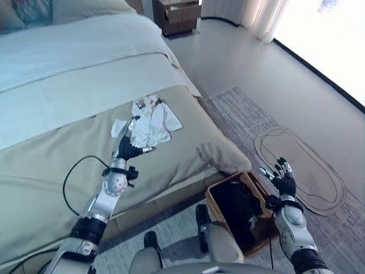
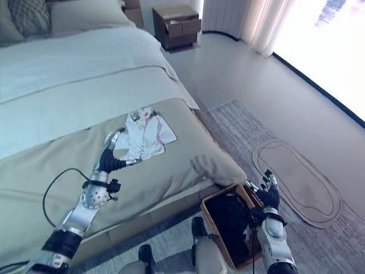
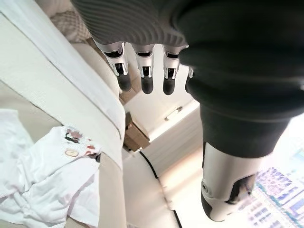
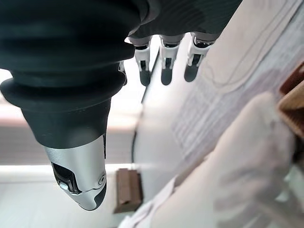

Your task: Pick up clothes into the bucket

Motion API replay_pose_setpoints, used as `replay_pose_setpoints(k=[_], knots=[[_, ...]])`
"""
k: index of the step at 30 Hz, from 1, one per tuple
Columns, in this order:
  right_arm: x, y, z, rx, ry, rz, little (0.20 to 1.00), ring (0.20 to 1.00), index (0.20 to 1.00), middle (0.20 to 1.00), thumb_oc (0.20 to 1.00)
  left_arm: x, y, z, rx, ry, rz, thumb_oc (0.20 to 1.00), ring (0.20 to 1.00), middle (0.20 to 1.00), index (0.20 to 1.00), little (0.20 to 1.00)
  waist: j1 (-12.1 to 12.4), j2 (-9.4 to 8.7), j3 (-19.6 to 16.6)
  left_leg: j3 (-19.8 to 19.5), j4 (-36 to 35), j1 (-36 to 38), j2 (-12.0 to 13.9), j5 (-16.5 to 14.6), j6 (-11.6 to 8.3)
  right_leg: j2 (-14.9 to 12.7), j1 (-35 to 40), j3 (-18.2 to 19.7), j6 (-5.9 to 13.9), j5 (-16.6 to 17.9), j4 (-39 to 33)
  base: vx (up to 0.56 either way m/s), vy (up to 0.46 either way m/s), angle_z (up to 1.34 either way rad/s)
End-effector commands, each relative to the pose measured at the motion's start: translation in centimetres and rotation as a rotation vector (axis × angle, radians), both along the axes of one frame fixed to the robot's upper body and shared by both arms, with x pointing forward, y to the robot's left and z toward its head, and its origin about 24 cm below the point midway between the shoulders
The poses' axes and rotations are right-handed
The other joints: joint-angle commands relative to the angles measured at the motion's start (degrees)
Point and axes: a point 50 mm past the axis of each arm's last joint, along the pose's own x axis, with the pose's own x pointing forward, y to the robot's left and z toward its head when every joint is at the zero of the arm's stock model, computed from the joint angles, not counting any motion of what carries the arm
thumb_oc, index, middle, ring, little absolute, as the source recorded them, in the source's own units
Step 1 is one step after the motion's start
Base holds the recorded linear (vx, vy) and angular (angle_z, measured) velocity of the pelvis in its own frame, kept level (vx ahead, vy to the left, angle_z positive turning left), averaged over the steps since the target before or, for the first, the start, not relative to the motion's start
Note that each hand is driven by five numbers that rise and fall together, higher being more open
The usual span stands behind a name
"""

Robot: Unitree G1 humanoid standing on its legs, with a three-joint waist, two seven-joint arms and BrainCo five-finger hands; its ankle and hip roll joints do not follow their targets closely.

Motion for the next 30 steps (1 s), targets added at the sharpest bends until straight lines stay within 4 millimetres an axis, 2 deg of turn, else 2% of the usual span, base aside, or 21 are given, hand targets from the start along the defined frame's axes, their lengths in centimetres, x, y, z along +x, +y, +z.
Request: replay_pose_setpoints(k=[1,2,3,6,8,9,12,14,15,17,20,21,22,23,24,25,26,28,29,30], knots=[[2.4,0.1,4.6,-0.027,-0.236,0.016,1.000,1.000,1.000,1.000,1.000,1.6,0.5,3.5,0.089,-0.160,0.054,1.000,1.000,1.000,1.000,1.000,-0.94,-0.09,2.46,0.77,4.98,2.45,-1.19,-4.10,0.87,-2.76,-1.39,1.43,0.21,6.19,1.57,-0.13,-0.064,-0.14],[2.7,0.3,5.2,-0.035,-0.264,0.028,1.000,1.000,1.000,1.000,1.000,2.3,0.9,4.6,0.131,-0.204,0.089,1.000,1.000,1.000,1.000,1.000,-1.21,-0.23,4.09,0.78,6.47,0.30,-0.98,-4.19,0.61,-2.71,-3.00,1.34,-0.05,6.31,2.11,-0.07,-0.028,-0.19],[2.8,0.3,5.3,-0.034,-0.266,0.027,1.000,1.000,1.000,1.000,1.000,2.4,0.9,4.7,0.132,-0.208,0.089,1.000,1.000,1.000,1.000,1.000,-1.22,-0.21,4.06,0.72,6.81,-0.10,-0.96,-4.29,0.60,-2.71,-3.29,1.31,-0.06,6.29,2.26,-0.12,-0.038,-0.08],[3.4,0.8,6.3,-0.034,-0.314,0.045,1.000,1.000,1.000,1.000,1.000,3.4,2.0,6.7,0.200,-0.272,0.169,1.000,1.000,1.000,1.000,1.000,-1.83,-0.46,6.70,0.90,8.74,-3.61,-0.65,-4.38,0.33,-2.50,-6.61,1.45,-0.24,6.50,3.48,-0.10,-0.027,0.36],[3.7,1.1,7.2,-0.029,-0.357,0.064,1.000,1.000,1.000,1.000,1.000,4.1,3.1,9.2,0.253,-0.355,0.246,1.000,1.000,1.000,1.000,1.000,-2.38,-0.79,9.13,0.93,11.01,-8.13,-0.43,-4.26,0.08,-2.51,-10.60,1.68,-0.58,6.52,4.91,-0.13,-0.029,-0.30],[3.8,1.1,7.2,-0.028,-0.359,0.064,1.000,1.000,1.000,1.000,1.000,4.2,3.1,9.3,0.254,-0.357,0.246,1.000,1.000,1.000,1.000,1.000,-2.43,-0.77,8.99,0.87,11.33,-8.61,-0.44,-4.34,0.08,-2.53,-11.00,1.67,-0.58,6.48,5.10,-0.10,-0.036,-0.11],[4.0,1.3,8.1,-0.018,-0.407,0.062,1.000,1.000,1.000,1.000,1.000,4.6,4.2,12.4,0.277,-0.469,0.326,1.000,1.000,1.000,1.000,1.000,-3.20,-0.92,11.43,0.13,15.08,-15.40,-0.39,-4.46,-0.11,-2.59,-16.43,1.80,-1.08,6.43,7.08,-0.09,-0.046,0.13],[4.0,1.2,8.3,-0.017,-0.418,0.060,1.000,1.000,1.000,1.000,1.000,4.6,4.5,13.1,0.282,-0.490,0.348,1.000,1.000,1.000,1.000,1.000,-3.50,-0.91,11.96,-0.08,16.21,-17.14,-0.43,-4.64,-0.14,-2.55,-17.94,1.85,-1.17,6.41,7.72,-0.04,-0.014,0.05],[4.1,1.3,8.6,-0.019,-0.432,0.062,1.000,1.000,1.000,1.000,1.000,4.6,4.7,14.1,0.281,-0.525,0.365,1.000,1.000,1.000,1.000,1.000,-3.49,-0.56,12.34,-0.22,17.97,-19.23,0.04,-5.54,-0.22,-2.16,-19.91,1.83,-1.27,5.86,9.07,-0.04,-0.018,0.02],[4.0,1.1,8.7,-0.024,-0.438,0.052,1.000,1.000,1.000,1.000,1.000,4.6,5.3,15.3,0.290,-0.561,0.403,1.000,1.000,1.000,1.000,1.000,-3.93,-0.66,12.88,-0.37,18.95,-21.91,-0.08,-5.37,-0.24,-2.24,-22.18,1.96,-1.41,6.12,9.54,-0.02,-0.013,0.01],[3.9,0.8,9.1,-0.027,-0.459,0.044,1.000,1.000,1.000,1.000,1.000,4.5,6.4,18.5,0.320,-0.650,0.476,1.000,1.000,1.000,1.000,1.000,-4.70,-0.31,13.67,-0.91,22.19,-27.70,0.34,-6.35,-0.46,-1.87,-27.04,2.12,-1.56,5.64,11.36,-0.01,-0.022,-0.03],[3.9,0.8,9.1,-0.027,-0.460,0.043,1.000,1.000,1.000,1.000,1.000,4.5,6.4,18.6,0.320,-0.651,0.476,1.000,1.000,1.000,1.000,1.000,-4.70,-0.27,13.55,-0.96,22.33,-27.97,0.33,-6.38,-0.46,-1.88,-27.26,2.09,-1.56,5.62,11.44,0.00,0.000,0.00],[3.9,0.7,9.1,-0.024,-0.463,0.040,1.000,1.000,1.000,1.000,1.000,4.5,6.7,19.6,0.320,-0.671,0.497,1.000,1.000,1.000,1.000,1.000,-4.97,-0.07,13.78,-1.18,22.91,-29.36,0.32,-6.48,-0.44,-1.79,-28.83,2.14,-1.51,5.67,12.04,0.00,-0.031,0.04],[3.7,0.5,8.9,-0.023,-0.456,0.030,1.000,1.000,1.000,1.000,1.000,4.3,6.9,21.3,0.328,-0.719,0.514,1.000,1.000,1.000,1.000,1.000,-5.34,-0.05,13.92,-1.38,24.05,-31.85,0.44,-6.59,-0.52,-1.85,-30.54,2.01,-1.53,5.67,12.42,0.00,-0.031,0.05],[3.7,0.5,8.9,-0.022,-0.457,0.029,1.000,1.000,1.000,1.000,1.000,4.3,6.9,21.3,0.328,-0.720,0.514,1.000,1.000,1.000,1.000,1.000,-5.34,0.00,13.80,-1.44,24.19,-32.11,0.44,-6.62,-0.51,-1.85,-30.75,1.97,-1.53,5.65,12.49,0.00,-0.050,0.08],[3.4,0.3,8.8,-0.020,-0.456,0.022,1.000,1.000,1.000,1.000,1.000,3.9,7.5,22.9,0.343,-0.762,0.548,1.000,1.000,1.000,1.000,1.000,-5.66,0.23,13.91,-1.68,24.82,-34.00,0.41,-6.75,-0.48,-1.70,-32.68,2.05,-1.57,5.53,13.06,0.00,-0.026,0.07],[3.4,0.3,8.8,-0.019,-0.457,0.022,1.000,1.000,1.000,1.000,1.000,3.9,7.5,23.0,0.344,-0.763,0.547,1.000,1.000,1.000,1.000,1.000,-5.66,0.26,13.81,-1.72,24.93,-34.21,0.41,-6.77,-0.48,-1.70,-32.86,2.02,-1.57,5.50,13.13,0.01,-0.044,0.06],[3.0,0.0,8.4,-0.015,-0.446,0.005,1.000,1.000,1.000,1.000,1.000,3.2,7.3,24.7,0.353,-0.831,0.552,1.000,1.000,1.000,1.000,1.000,-5.86,0.64,13.84,-2.24,26.48,-37.04,0.39,-6.97,-0.54,-1.72,-35.03,1.91,-1.59,5.35,14.08,0.01,-0.052,0.02],[2.7,-0.1,8.0,-0.017,-0.430,0.002,1.000,1.000,1.000,1.000,1.000,2.8,7.9,25.8,0.376,-0.857,0.581,1.000,1.000,1.000,1.000,1.000,-6.19,0.85,13.67,-2.41,27.14,-38.61,0.55,-7.20,-0.55,-1.35,-36.73,1.92,-1.71,5.20,14.74,0.01,-0.045,0.02],[2.7,-0.1,8.0,-0.015,-0.431,0.002,1.000,1.000,1.000,1.000,1.000,2.8,7.9,25.8,0.377,-0.858,0.580,1.000,1.000,1.000,1.000,1.000,-6.16,0.85,13.57,-2.44,27.25,-38.83,0.55,-7.23,-0.56,-1.35,-36.93,1.91,-1.71,5.17,14.82,0.01,-0.026,0.03]])
